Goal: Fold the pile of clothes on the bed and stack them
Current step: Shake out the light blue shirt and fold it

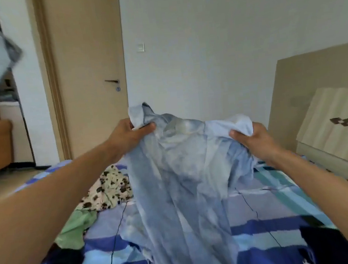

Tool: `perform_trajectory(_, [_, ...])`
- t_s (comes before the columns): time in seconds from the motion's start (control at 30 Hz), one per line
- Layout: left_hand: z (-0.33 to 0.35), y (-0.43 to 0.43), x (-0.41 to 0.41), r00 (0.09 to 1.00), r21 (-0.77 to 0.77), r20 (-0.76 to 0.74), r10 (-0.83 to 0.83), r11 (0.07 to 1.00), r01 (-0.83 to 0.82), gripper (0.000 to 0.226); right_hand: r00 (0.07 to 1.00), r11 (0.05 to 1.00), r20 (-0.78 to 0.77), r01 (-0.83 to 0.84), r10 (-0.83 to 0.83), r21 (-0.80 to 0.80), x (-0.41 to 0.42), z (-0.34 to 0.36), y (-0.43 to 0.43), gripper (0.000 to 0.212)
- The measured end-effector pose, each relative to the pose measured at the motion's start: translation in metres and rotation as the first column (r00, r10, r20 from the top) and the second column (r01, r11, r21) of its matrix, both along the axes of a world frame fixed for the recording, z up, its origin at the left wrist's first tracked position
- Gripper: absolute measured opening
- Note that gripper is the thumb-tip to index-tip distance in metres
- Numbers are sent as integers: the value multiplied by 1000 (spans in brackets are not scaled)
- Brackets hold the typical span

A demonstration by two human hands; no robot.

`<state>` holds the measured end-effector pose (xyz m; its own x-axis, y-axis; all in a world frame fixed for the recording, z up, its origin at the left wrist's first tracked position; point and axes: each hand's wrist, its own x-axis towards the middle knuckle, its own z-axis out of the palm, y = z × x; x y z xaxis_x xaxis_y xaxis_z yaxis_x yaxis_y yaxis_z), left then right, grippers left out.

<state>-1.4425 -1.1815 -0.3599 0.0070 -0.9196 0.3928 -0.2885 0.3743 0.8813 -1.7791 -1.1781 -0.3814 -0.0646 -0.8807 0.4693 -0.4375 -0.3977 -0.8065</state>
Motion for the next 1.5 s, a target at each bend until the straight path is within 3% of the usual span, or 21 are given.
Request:
perform_trajectory(0.13, [148, -7, 11, 995, -203, 85, 48, 979, -30, 10, 999, 956, -37, 16, -28, -292, 7, 161, -2, 14])
perform_trajectory(0.27, [291, 13, 6, 997, -376, 19, 77, 925, -64, 18, 1000, 807, 24, 29, -19, -590, 9, 301, 25, 39])
perform_trajectory(0.33, [344, 22, 7, 994, -387, -49, 102, 915, -113, 32, 997, 777, 65, 18, 29, -629, 9, 347, 39, 50])
perform_trajectory(0.43, [382, 33, 12, 992, -365, -93, 86, 924, -114, 29, 997, 874, 11, -64, 79, -481, 11, 373, 48, 56])
perform_trajectory(0.57, [360, 33, 22, 990, -245, -135, 31, 967, -63, 29, 990, 950, -111, -119, 90, -290, 18, 347, 49, 50])
perform_trajectory(0.77, [279, 31, 30, 949, -142, -287, -129, 986, 91, 30, 970, 949, -187, -200, 156, -243, 30, 280, 38, 28])
perform_trajectory(0.87, [247, 39, 31, 915, -128, -337, -224, 973, 191, 32, 950, 952, -219, -259, 221, -163, 35, 250, 35, 36])
perform_trajectory(0.97, [216, 50, 39, 913, -136, -245, -325, 944, 300, 25, 930, 937, -175, -340, 322, -81, 37, 220, 37, 27])
perform_trajectory(1.07, [194, 50, 53, 930, -149, -86, -357, 927, 343, 75, 855, 870, -171, -491, 490, 37, 44, 196, 51, 29])
perform_trajectory(1.13, [185, 48, 61, 933, -164, -36, -358, 923, 348, 87, 803, 816, -146, -573, 578, 78, 47, 183, 61, 60])
perform_trajectory(1.2, [178, 49, 69, 934, -166, -9, -358, 921, 352, 82, 740, 742, -77, -656, 668, 136, 46, 171, 62, 75])
perform_trajectory(1.27, [170, 50, 76, 939, -156, 12, -344, 927, 342, 71, 683, 675, -42, -708, 729, 208, 44, 158, 59, 67])
perform_trajectory(1.4, [153, 53, 90, 950, -129, 45, -310, 941, 314, 43, 718, 707, -23, -679, 696, 195, 45, 129, 50, 64])
perform_trajectory(1.5, [139, 60, 91, 957, -82, -30, -287, 955, 284, 32, 718, 707, 96, -696, 689, 126, 46, 116, 40, 41])
